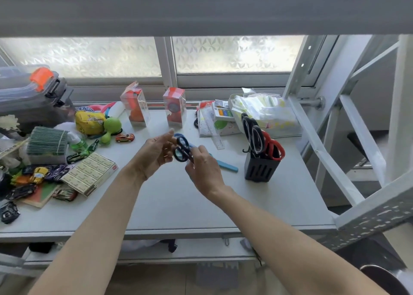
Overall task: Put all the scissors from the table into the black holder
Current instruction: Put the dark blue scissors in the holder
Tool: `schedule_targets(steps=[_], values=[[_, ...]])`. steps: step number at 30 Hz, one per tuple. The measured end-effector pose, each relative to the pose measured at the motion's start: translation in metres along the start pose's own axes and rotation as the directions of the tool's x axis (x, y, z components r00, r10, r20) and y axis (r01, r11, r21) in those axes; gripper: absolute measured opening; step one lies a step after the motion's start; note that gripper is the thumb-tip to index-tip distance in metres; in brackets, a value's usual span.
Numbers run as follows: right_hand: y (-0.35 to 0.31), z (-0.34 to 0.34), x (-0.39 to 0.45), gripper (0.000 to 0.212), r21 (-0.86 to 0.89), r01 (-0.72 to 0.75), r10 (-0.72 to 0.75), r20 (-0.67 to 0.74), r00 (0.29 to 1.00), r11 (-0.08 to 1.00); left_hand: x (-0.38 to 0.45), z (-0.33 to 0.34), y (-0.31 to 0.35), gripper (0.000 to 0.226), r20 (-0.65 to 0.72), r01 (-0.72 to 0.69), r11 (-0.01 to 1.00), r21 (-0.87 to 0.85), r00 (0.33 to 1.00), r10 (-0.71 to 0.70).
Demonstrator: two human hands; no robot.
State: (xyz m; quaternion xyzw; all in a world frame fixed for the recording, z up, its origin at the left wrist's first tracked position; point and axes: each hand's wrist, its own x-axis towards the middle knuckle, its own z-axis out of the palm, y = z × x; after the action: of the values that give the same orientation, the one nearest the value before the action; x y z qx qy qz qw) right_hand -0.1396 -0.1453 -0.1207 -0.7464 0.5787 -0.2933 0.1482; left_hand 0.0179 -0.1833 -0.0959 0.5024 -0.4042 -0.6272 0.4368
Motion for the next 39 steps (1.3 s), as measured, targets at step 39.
schedule_targets(steps=[39], values=[[0.129, -0.177, -0.002, 0.013, -0.066, -0.123, 0.131, 0.135, 0.982, 0.990, 0.016, 0.173, -0.042, 0.062, 0.291, -0.162, 0.809, 0.565, 0.957, -0.011]])
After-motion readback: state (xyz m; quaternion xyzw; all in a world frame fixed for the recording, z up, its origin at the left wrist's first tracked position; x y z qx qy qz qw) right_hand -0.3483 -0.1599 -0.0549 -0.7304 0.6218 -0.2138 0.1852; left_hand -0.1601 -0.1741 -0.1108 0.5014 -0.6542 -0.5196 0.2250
